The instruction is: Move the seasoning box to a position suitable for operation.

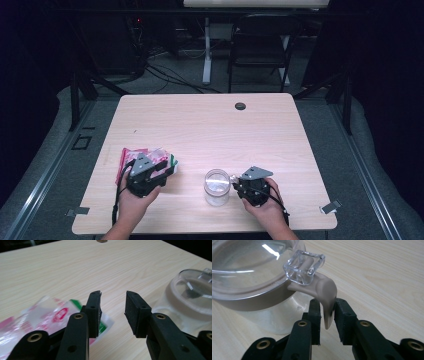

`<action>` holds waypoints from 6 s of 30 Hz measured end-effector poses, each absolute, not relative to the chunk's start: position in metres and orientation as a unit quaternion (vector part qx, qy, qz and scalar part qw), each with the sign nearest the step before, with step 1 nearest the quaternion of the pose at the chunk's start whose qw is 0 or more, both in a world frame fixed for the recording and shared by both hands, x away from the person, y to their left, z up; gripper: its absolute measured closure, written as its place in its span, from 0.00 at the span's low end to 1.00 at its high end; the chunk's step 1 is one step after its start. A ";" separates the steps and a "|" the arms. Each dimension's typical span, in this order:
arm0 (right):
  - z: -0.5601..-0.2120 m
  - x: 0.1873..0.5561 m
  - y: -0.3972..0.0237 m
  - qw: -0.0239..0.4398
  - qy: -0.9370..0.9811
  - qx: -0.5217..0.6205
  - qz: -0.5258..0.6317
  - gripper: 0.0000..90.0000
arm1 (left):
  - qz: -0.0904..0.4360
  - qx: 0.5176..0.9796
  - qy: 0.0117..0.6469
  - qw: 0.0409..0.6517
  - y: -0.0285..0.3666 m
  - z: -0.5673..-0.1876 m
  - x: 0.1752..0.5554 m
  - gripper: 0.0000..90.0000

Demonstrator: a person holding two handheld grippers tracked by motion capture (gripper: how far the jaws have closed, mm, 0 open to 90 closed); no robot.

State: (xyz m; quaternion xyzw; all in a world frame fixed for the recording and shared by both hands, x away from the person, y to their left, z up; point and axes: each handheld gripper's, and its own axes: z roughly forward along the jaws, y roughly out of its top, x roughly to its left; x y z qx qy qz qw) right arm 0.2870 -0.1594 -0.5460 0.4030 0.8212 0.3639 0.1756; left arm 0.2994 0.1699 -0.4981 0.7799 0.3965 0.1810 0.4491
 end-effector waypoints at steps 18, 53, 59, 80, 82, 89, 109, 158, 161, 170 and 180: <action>-0.500 0.250 -0.183 0.169 0.792 0.426 0.403 0.79 | 0.146 0.810 0.354 0.443 0.132 -0.499 0.301 0.85; -0.480 0.284 -0.174 0.129 0.766 0.467 0.422 0.82 | 0.096 0.827 0.333 0.442 0.121 -0.509 0.290 0.95; -0.486 0.287 -0.173 0.121 0.765 0.472 0.422 0.84 | 0.089 0.835 0.325 0.435 0.117 -0.512 0.289 1.00; -0.492 0.290 -0.169 0.089 0.759 0.476 0.435 0.88 | 0.073 0.843 0.310 0.434 0.109 -0.519 0.285 1.00; -0.492 0.290 -0.169 0.087 0.759 0.476 0.436 0.89 | 0.078 0.843 0.313 0.432 0.108 -0.519 0.284 1.00; -0.492 0.290 -0.168 0.085 0.758 0.474 0.439 0.92 | 0.066 0.848 0.308 0.426 0.109 -0.520 0.285 1.00; -0.493 0.290 -0.168 0.085 0.756 0.474 0.442 0.91 | 0.060 0.845 0.312 0.431 0.110 -0.520 0.285 1.00; -0.495 0.291 -0.168 0.081 0.751 0.480 0.447 0.91 | 0.056 0.860 0.266 0.432 0.110 -0.519 0.280 1.00; -0.495 0.291 -0.169 0.081 0.749 0.481 0.448 0.91 | 0.049 0.856 0.266 0.439 0.110 -0.518 0.280 1.00; -0.496 0.292 -0.169 0.082 0.750 0.477 0.450 0.88 | 0.056 0.856 0.262 0.443 0.109 -0.515 0.278 0.98; -0.483 0.279 -0.164 0.108 0.773 0.433 0.451 0.72 | 0.055 0.843 0.268 0.463 0.110 -0.506 0.281 0.90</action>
